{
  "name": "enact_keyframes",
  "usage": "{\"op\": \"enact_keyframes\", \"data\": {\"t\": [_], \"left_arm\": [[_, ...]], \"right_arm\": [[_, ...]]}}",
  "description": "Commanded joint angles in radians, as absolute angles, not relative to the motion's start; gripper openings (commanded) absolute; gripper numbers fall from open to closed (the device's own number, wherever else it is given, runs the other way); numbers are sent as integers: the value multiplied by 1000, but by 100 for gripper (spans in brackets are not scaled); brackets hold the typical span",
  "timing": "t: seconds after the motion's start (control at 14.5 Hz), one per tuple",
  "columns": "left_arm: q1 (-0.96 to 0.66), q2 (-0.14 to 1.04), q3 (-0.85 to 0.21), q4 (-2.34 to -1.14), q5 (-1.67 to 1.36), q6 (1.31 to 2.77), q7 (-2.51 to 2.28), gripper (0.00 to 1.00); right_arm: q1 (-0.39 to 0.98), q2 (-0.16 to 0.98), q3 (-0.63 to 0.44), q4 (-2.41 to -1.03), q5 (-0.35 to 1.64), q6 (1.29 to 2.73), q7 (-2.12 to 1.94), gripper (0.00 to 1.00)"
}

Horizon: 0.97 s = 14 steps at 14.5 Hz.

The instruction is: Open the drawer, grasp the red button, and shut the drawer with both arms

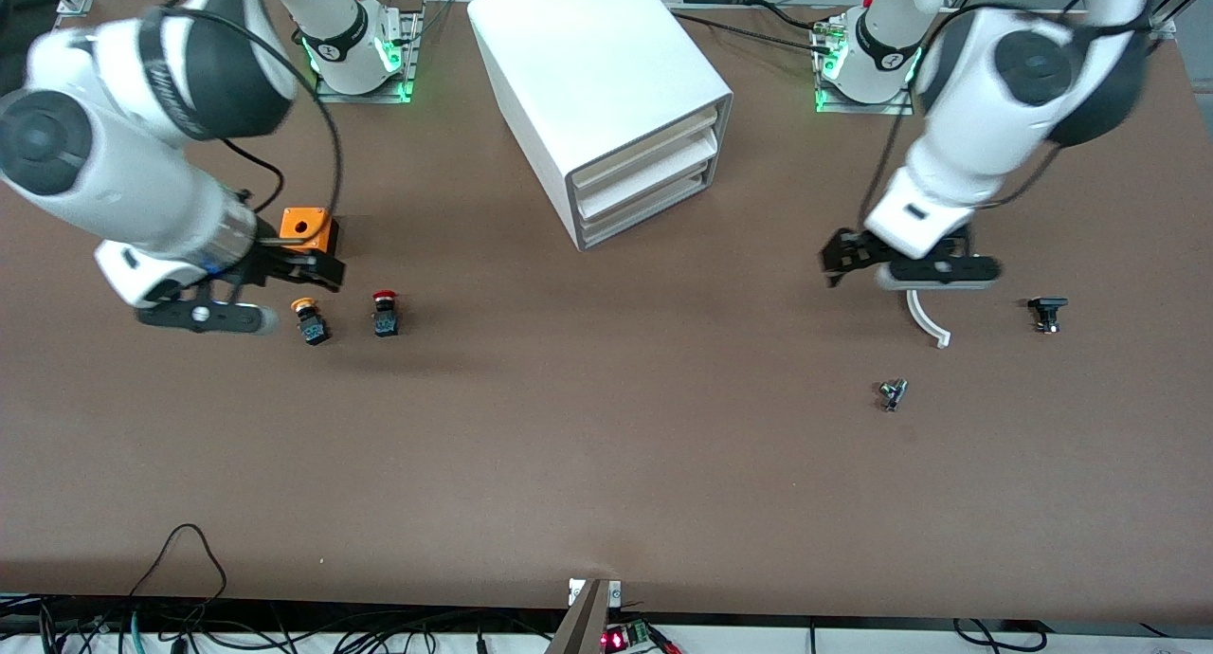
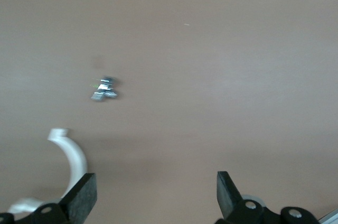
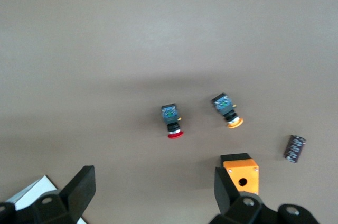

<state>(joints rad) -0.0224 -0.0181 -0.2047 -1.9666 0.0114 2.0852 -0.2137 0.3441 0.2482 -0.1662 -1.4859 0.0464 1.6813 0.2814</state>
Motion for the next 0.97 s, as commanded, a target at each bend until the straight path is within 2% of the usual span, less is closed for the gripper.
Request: {"op": "enact_keyframes", "data": {"t": [0.0,0.28,0.48,0.9], "left_arm": [[-29,-104,-82,-1916,11,1929,36,100],[-29,-179,26,-1902,12,1821,228,100],[-26,-164,34,-1853,12,1769,232,100],[-26,-161,26,-1850,12,1764,216,100]], "right_arm": [[209,195,-63,-1493,-15,1635,281,100],[178,140,-92,-1489,-81,1545,197,100],[176,101,-173,-1502,-68,1539,-23,100],[181,106,-172,-1497,-8,1539,-38,100]]}}
